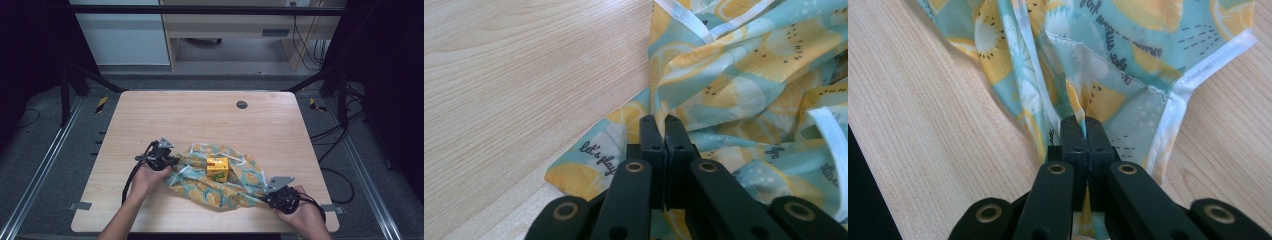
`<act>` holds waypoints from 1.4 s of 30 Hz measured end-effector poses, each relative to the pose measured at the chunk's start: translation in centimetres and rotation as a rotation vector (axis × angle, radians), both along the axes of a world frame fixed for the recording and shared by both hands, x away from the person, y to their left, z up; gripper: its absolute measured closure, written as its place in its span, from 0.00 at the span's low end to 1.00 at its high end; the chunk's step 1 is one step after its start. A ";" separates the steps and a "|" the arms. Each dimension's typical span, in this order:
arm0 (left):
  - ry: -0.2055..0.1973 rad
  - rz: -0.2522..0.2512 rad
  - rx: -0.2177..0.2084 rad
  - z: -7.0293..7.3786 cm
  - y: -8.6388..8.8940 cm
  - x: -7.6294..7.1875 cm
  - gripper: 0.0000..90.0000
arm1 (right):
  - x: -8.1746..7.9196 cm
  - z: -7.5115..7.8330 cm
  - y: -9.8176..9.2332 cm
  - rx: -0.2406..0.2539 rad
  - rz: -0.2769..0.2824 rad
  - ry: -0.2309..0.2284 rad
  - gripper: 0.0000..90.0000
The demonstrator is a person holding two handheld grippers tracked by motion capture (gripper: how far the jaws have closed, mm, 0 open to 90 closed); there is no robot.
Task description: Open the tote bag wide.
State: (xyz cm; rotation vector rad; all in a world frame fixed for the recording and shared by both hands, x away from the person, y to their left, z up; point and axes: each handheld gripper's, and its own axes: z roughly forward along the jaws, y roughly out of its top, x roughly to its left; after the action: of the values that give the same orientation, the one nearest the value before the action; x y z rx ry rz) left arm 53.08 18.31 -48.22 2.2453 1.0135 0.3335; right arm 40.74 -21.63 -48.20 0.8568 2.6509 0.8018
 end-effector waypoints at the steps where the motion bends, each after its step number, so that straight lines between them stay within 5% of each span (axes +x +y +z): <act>1: -0.003 0.001 0.003 0.0 0.0 0.0 1.00 | 0.0 0.0 0.0 0.001 -0.002 0.002 1.00; 26: -0.020 0.006 0.022 0.0 -0.1 -0.1 0.99 | -0.2 -0.2 -0.5 0.029 -0.007 -0.008 1.00; 30: -0.061 -0.007 0.021 0.3 0.1 -0.4 0.92 | -0.2 0.1 -0.5 0.050 -0.016 -0.005 0.99; 34: -0.105 0.007 -0.037 1.3 0.7 -0.9 0.79 | -0.1 0.7 -0.4 0.113 -0.029 -0.043 0.79; 42: -0.166 -0.007 -0.093 3.6 0.9 -2.1 0.57 | -0.4 2.8 0.5 0.141 -0.005 -0.107 0.50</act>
State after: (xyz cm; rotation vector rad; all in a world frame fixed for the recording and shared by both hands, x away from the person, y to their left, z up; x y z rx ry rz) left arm 50.97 19.18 -44.62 2.0992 0.9151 0.4528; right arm 40.36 -21.11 -45.39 0.8293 2.5226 1.0138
